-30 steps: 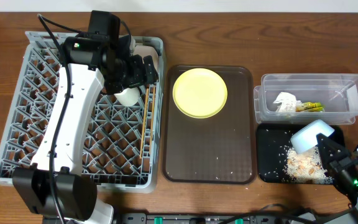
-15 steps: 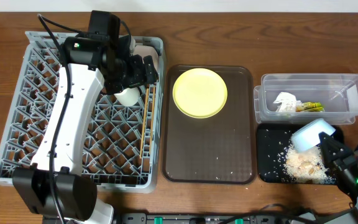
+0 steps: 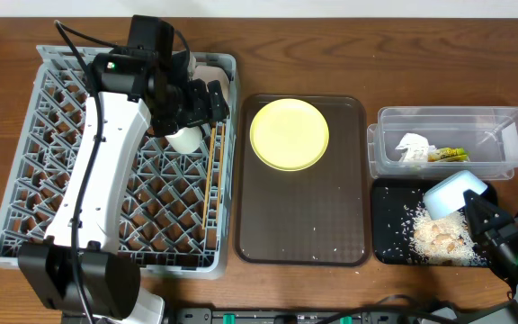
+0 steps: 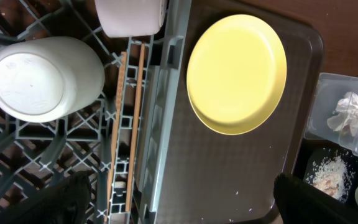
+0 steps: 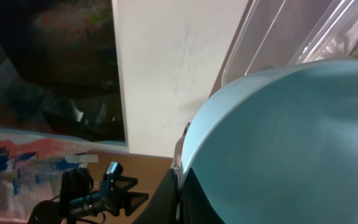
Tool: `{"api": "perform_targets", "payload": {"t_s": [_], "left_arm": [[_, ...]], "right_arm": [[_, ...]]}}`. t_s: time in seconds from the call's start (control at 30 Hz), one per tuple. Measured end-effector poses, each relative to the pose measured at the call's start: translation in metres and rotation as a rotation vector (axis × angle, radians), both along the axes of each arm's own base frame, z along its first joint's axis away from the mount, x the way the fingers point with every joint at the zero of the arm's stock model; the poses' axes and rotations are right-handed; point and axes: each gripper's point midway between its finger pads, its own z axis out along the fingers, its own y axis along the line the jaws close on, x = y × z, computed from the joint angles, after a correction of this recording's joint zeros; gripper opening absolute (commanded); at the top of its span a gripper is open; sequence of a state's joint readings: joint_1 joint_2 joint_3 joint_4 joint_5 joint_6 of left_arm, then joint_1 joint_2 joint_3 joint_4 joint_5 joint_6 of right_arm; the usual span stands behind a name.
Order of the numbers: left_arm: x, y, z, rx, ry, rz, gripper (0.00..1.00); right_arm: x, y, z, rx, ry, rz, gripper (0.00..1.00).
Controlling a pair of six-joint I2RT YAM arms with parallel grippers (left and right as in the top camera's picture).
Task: Sort waste into correct bins and load items into the dishwasher
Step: 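Tip the light-blue bowl over the black tray to dump the rice, then set the emptied light-blue bowl back on the brown tray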
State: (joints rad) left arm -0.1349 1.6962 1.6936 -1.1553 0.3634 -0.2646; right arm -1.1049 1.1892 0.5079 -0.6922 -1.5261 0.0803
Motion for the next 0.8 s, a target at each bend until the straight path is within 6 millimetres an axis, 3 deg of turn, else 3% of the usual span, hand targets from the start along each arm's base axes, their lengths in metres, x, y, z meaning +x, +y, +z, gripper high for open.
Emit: {"api": "perform_targets", "payload": {"t_s": [0.23, 0.33, 0.43, 0.57, 0.63, 0.7, 0.8], "left_arm": [[0.000, 0.000, 0.000, 0.000, 0.000, 0.000, 0.95], [0.000, 0.000, 0.000, 0.001, 0.000, 0.000, 0.95], [0.000, 0.000, 0.000, 0.000, -0.001, 0.000, 0.95], [0.000, 0.000, 0.000, 0.000, 0.000, 0.000, 0.95], [0.000, 0.000, 0.000, 0.000, 0.000, 0.000, 0.95], [0.000, 0.000, 0.000, 0.000, 0.000, 0.000, 0.95], [0.000, 0.000, 0.000, 0.000, 0.000, 0.000, 0.95]], "right_arm": [[0.005, 0.000, 0.004, -0.002, 0.029, 0.018, 0.01], [0.018, 0.002, 0.016, -0.068, 0.067, 0.072, 0.01], [0.034, 0.028, 0.033, -0.187, 0.162, 0.186, 0.01], [0.049, 0.098, 0.066, -0.493, 0.174, 0.413, 0.01], [0.048, 0.130, 0.072, -0.614, 0.152, 0.505, 0.01], [0.043, 0.168, 0.069, -0.714, 0.133, 0.611, 0.01], [0.028, 0.213, 0.050, -0.851, 0.156, 0.735, 0.01]]}}
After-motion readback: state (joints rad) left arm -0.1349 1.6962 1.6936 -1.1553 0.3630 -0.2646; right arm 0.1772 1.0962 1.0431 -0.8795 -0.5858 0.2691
